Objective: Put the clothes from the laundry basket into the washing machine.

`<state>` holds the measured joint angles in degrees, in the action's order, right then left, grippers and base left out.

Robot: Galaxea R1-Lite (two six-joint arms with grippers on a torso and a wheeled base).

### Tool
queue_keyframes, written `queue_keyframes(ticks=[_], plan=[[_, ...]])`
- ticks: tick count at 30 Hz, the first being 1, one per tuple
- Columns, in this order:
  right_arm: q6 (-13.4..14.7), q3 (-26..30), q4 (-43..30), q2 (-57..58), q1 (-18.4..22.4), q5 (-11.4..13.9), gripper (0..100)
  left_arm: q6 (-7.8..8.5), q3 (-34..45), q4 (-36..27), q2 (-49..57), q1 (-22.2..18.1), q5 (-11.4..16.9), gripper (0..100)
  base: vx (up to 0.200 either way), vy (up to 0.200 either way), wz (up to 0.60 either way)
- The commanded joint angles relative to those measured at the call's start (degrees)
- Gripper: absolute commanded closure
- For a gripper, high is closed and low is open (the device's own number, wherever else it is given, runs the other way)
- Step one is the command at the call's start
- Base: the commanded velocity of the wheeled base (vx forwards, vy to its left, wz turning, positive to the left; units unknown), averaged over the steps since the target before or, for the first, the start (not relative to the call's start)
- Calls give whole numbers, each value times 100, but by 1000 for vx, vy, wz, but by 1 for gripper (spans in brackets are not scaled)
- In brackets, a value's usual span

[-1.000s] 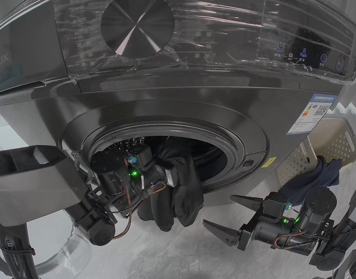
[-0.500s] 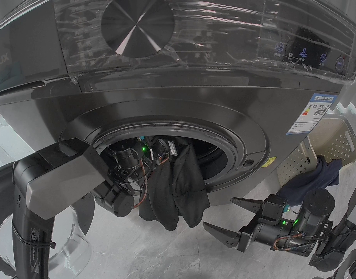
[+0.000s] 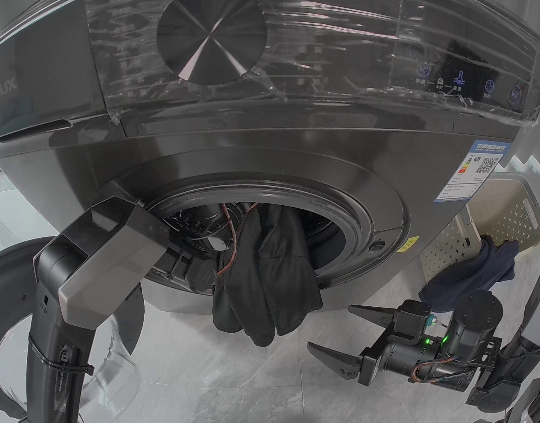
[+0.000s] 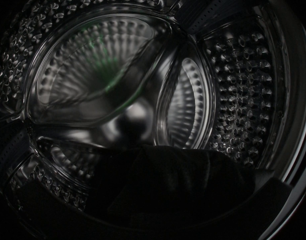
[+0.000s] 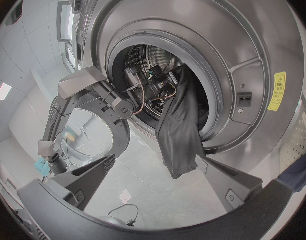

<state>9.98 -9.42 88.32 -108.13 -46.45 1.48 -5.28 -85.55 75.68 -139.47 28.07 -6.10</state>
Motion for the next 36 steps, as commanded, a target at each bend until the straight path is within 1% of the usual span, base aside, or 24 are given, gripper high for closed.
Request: queue_keyframes(ticks=[1, 7, 8, 12, 16, 17, 18, 20, 21, 23, 28, 31, 34, 35, 36], plan=[[4, 2, 1, -59, -5, 2, 0, -8, -445, -168, -150, -109, -85, 100, 0, 0, 0], [4, -7, 1, -85, 4, 2, 0, 1, -199, -168, -168, -100, -146, 100, 0, 0, 0], [4, -7, 1, -85, 4, 2, 0, 1, -111, -159, -168, -92, -146, 0, 0, 0, 0], [4, -16, 1, -77, 13, 2, 0, 1, 346, -176, -89, -39, -129, 0, 0, 0, 0], [4, -16, 10, -68, 30, 2, 0, 1, 1041, -431, 254, 93, -23, 0, 0, 0, 0], [4, -16, 1, -68, 30, 11, 0, 1, 1058, -440, 263, 102, -14, 0, 0, 0, 0], [-5, -16, 10, -50, 48, 11, 0, 1, 1313, -519, 403, 181, 91, 0, 0, 0, 0], [-5, -16, 10, -41, 48, 11, 0, 1, 1463, -581, 509, 234, 161, 0, 0, 0, 0], [-5, -16, 10, -33, 48, 11, 0, 1, 1682, -712, 667, 313, 267, 0, 0, 0, 0], [-5, -16, 10, -33, 39, 2, 0, 9, 1902, -897, 816, 383, 390, 0, 0, 0, 0], [-5, -33, 10, -33, 22, 11, 0, 18, 2394, -1196, 887, 524, 618, 0, 0, 0, 0], [-5, -51, 10, -24, 13, 11, 0, 62, 2544, -1249, 729, 559, 689, 0, 0, 0, 0], [-5, -51, 10, -24, 4, 11, 0, 194, 2500, -1205, 474, 497, 689, 0, 0, 0, 0], [-5, -60, 10, -15, 4, 11, 0, 211, 2482, -1213, 447, 497, 697, 100, 0, 0, 0], [-5, -68, 10, -15, 13, 11, 0, 211, 2456, -1213, 430, 488, 697, 100, 0, 0, 0]])
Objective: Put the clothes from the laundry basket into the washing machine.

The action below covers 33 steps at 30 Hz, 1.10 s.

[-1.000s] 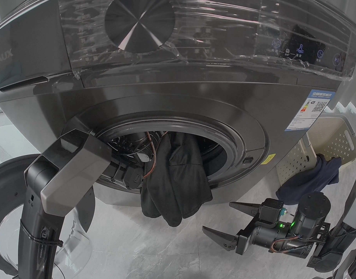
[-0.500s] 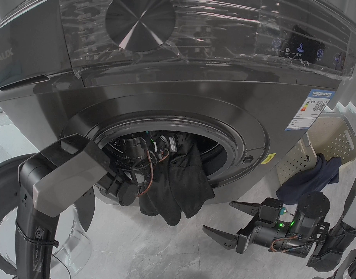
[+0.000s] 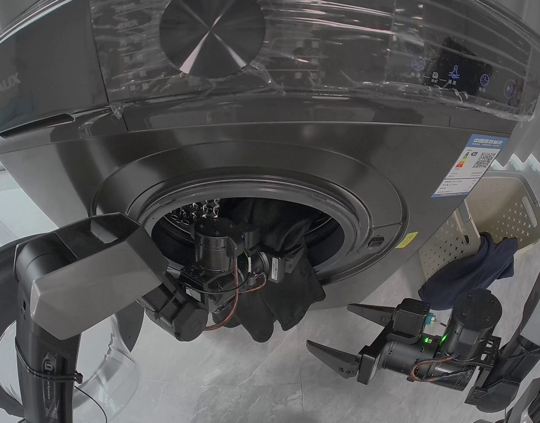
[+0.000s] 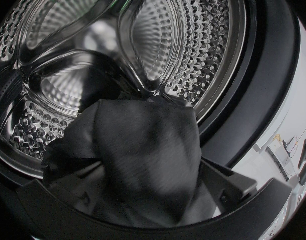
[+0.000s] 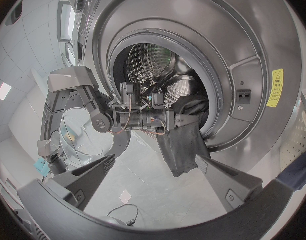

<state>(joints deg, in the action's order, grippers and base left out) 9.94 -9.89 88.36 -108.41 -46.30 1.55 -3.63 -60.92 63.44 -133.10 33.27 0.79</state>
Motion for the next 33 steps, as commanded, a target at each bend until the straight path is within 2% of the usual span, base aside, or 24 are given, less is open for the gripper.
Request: queue_keyframes(ticks=[1, 4, 7, 11, 13, 15, 20, 21, 22, 23, 26, 33], plan=[[0, -22, 6, 13, -2, 3, 0, 47, -8, 11, -208, -31, 9, 100, 0, 0, 0], [0, -75, 6, 22, -11, 3, 0, 29, -131, 11, -287, -75, 0, 100, 0, 0, 0], [0, -84, 6, 31, -11, 3, 0, -32, -518, 19, -296, -119, -123, 100, 0, 0, 0], [0, -171, 6, 162, -19, 3, 0, -190, -1309, 98, -296, -374, -422, 100, 0, 0, 0], [0, -189, 6, 189, -11, 3, 0, -296, -1608, 107, -296, -488, -466, 100, 0, 0, 0], [0, -198, 6, 180, -11, 3, 0, -322, -1854, 98, -296, -585, -466, 100, 0, 0, 0], [0, -189, 6, 171, -11, 3, 0, -375, -2117, 98, -287, -664, -686, 100, 0, 0, 0], [0, -189, 6, 162, -19, 3, 0, -463, -2135, 98, -278, -664, -738, 100, 0, 0, 0], [0, -189, 6, 162, -19, 3, 0, -480, -2135, 98, -269, -664, -747, 100, 0, 0, 0], [0, -180, 6, 162, -19, 3, 0, -489, -2117, 107, -261, -655, -756, 0, 0, 0, 0], [8, -171, 6, 162, -11, 3, 0, -551, -1889, 81, -190, -585, -791, 0, 0, 0, 0], [8, -171, 6, 154, -11, 3, 0, -498, -562, -385, 258, -189, -571, 0, 0, 0, 0]])
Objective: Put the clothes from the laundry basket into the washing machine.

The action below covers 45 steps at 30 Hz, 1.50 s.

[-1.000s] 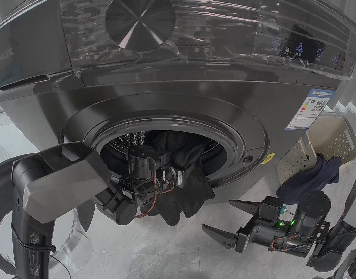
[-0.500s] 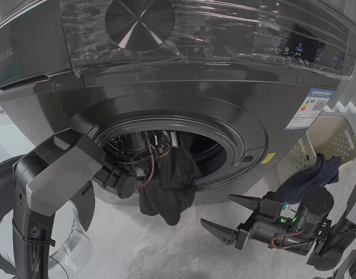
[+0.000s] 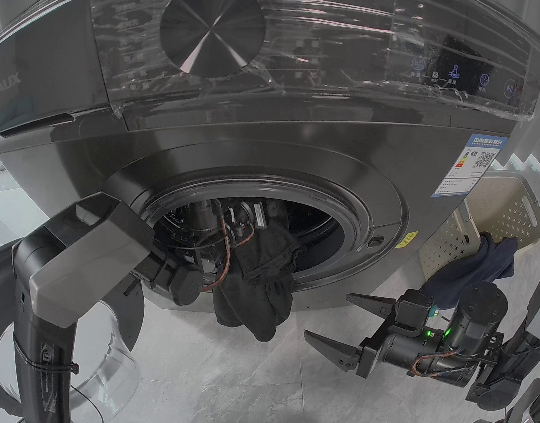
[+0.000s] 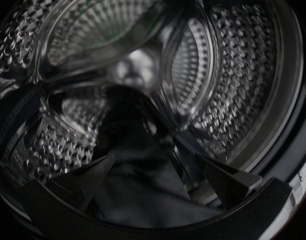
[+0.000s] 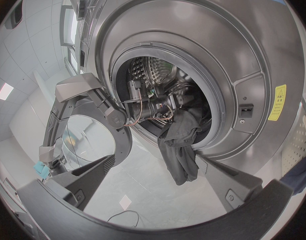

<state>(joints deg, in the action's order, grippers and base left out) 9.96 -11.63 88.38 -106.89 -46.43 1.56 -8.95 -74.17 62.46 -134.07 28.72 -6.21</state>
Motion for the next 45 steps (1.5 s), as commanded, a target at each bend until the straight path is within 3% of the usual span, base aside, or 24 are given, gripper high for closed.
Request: queue_keyframes(ticks=[1, 7, 8, 10, 15, 18, 21, 23, 27, 34, 35, 39, 45], plan=[[-3, 12, 4, 1, 3, 2, 0, 42, 860, -340, 391, 292, 172, 0, 0, 0, 0], [-3, -6, 4, 10, -6, 2, 0, 148, 939, -604, 206, 248, 260, 0, 0, 0, 0], [-3, -6, 4, 19, -6, -7, 0, 192, 922, -586, 127, 230, 260, 100, 0, 0, 0], [-3, -15, 4, 28, -6, 2, 0, 297, 869, -569, 21, 169, 269, 100, 0, 0, 0], [-3, -24, 4, 28, -6, 2, 0, 306, 719, -595, -102, 107, 287, 100, 0, 0, 0], [-3, -32, 4, 28, -6, 2, 0, 236, 377, -560, -163, 99, 243, 100, 0, 0, 0], [-3, -32, 4, 36, 3, 2, 0, -63, -546, -349, -295, 37, 14, 100, 0, 0, 0], [-3, -41, 4, 36, -6, 2, 0, -177, -1003, -217, -356, 19, -100, 100, 0, 0, 0], [-3, -50, 4, 28, -6, 2, 0, -195, -1513, -120, -427, -24, -223, 100, 0, 0, 0], [6, -41, 4, 28, -6, 2, 0, -204, -1311, -59, -348, -16, -232, 100, 0, 0, 0], [6, -41, 4, 28, -6, 2, 0, -213, -1205, -68, -304, 11, -232, 0, 0, 0, 0], [6, -41, 4, 19, -6, -7, 0, -230, -344, -261, 145, 116, -171, 0, 0, 0, 0], [6, -76, 4, 19, -6, 2, 0, -177, 693, -1052, 698, 178, 23, 0, 0, 0, 0]])
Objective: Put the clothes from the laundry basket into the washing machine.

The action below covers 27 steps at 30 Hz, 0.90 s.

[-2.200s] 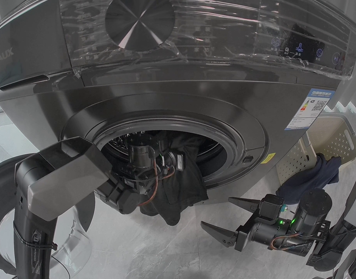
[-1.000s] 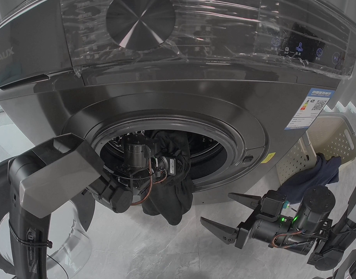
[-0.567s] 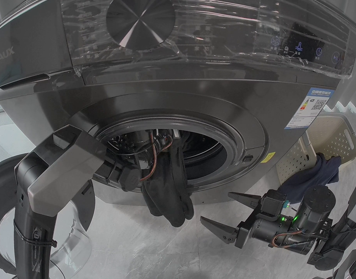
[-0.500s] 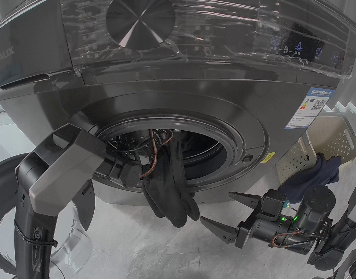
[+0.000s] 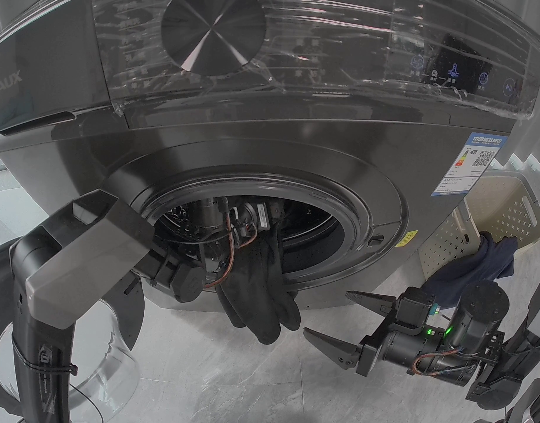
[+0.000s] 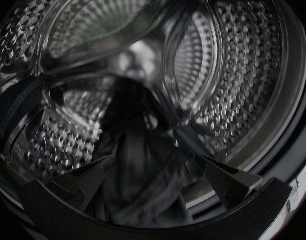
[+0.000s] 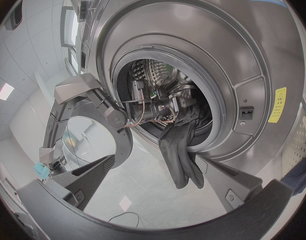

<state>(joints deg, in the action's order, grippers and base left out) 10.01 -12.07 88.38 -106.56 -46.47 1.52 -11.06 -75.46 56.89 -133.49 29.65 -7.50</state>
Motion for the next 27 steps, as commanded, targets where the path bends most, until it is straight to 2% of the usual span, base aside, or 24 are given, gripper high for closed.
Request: queue_keyframes(ticks=[1, 5, 10, 11, 14, 19, 22, 25, 27], plan=[[1, -32, 4, -14, -2, 6, 0, 33, 866, -504, 649, 85, 187, 0, 0, 0, 0], [1, -32, 4, -23, -29, 6, 0, 95, 1033, -530, 508, 94, 258, 0, 0, 0, 0], [10, -32, 4, -14, -55, 6, 0, 253, 937, -469, 7, 24, 284, 0, 0, 0, 0], [10, -32, 4, -14, -55, 6, 0, 297, 866, -460, -107, 6, 284, 100, 0, 0, 0], [10, -32, 4, -14, -46, 6, 0, 394, 708, -442, -310, -100, 301, 100, 0, 0, 0], [1, -32, 4, -14, -46, 6, 0, 385, 488, -416, -415, -100, 301, 100, 0, 0, 0], [10, -41, 4, -14, -46, 6, 0, 323, 251, -310, -441, -91, 301, 100, 0, 0, 0], [10, -41, 4, -32, -46, -3, 0, 174, -540, 322, -661, -117, 258, 100, 0, 0, 0], [10, -41, 4, -32, -55, -3, 0, 130, -821, 454, -740, -126, 222, 100, 0, 0, 0]])
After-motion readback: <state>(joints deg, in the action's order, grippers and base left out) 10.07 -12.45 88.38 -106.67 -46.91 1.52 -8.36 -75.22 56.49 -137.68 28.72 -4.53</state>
